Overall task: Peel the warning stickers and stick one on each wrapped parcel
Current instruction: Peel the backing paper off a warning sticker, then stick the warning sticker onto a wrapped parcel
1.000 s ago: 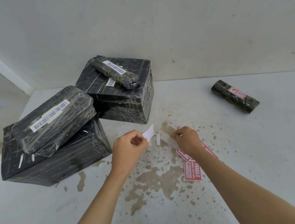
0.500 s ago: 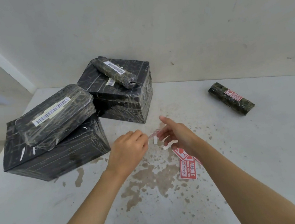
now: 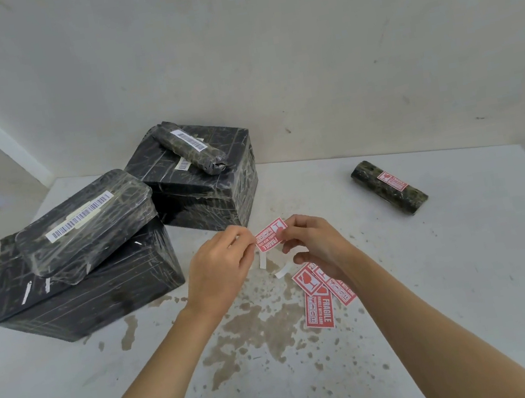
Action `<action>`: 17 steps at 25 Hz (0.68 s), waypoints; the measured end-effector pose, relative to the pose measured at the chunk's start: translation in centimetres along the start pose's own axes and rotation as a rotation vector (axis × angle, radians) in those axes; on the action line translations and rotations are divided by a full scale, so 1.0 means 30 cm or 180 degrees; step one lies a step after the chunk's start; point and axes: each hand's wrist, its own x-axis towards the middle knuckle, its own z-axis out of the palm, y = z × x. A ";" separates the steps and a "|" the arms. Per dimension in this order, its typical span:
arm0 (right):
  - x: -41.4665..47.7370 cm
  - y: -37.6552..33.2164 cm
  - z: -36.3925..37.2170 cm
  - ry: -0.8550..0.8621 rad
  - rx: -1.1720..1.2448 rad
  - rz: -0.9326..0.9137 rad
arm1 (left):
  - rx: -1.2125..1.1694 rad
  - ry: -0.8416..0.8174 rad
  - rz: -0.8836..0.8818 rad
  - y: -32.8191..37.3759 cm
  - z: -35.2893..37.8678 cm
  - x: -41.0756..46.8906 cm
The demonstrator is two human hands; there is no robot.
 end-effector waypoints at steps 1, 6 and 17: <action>0.000 -0.008 0.003 0.0056 0.0073 -0.0087 | -0.0131 -0.0011 -0.0117 0.005 0.000 0.006; 0.036 -0.073 0.028 0.0398 0.0215 -0.0380 | -0.0823 0.0358 -0.0897 -0.039 -0.068 0.126; 0.175 -0.311 0.115 0.0842 -0.0165 -0.0999 | 0.0764 -0.2222 -0.0577 -0.414 -0.178 0.582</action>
